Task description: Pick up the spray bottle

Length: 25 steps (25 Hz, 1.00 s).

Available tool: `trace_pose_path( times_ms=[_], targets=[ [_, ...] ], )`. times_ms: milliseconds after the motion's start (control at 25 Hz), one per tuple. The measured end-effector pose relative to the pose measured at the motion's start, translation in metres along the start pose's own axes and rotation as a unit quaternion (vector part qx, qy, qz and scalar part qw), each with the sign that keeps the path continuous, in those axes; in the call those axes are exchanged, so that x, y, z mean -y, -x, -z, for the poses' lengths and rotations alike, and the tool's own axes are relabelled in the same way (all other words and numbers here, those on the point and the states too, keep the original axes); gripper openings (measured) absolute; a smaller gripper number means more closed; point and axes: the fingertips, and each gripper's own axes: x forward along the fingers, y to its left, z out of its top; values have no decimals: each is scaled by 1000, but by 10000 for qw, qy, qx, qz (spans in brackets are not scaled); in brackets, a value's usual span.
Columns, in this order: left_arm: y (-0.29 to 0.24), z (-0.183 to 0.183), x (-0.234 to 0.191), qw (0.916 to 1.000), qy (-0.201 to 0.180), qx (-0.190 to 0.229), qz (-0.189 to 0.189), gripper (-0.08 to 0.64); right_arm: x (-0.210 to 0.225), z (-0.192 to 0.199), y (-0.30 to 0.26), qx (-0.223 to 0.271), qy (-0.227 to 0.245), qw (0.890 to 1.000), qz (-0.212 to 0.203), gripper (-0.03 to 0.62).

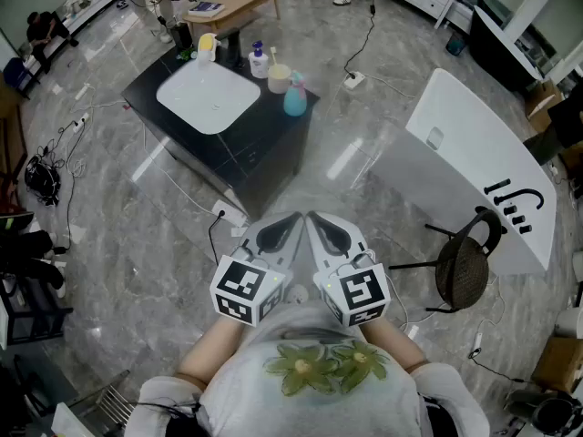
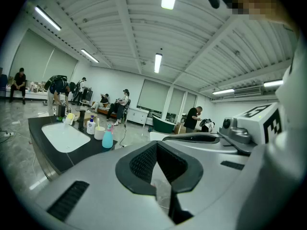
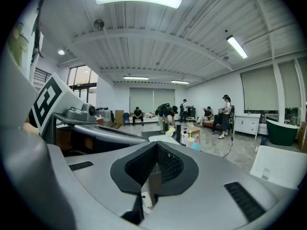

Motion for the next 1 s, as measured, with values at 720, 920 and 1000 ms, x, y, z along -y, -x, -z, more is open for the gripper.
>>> trace_pose_path(
  times_ms=[720,920,1000],
  targets=[
    [-31,-22,-64,9999,85,-77,123,9,18,-13,-70,-60,-170,9998,96,23],
    [-49,-37,-93,9998,-7,-7,216,9,30,-23,-102,-22,-54,9998,199,23],
    [-57,-45,-102,9996,-38,28,263,9,35,-29,-112,-3,14,9997,244,23]
  ],
)
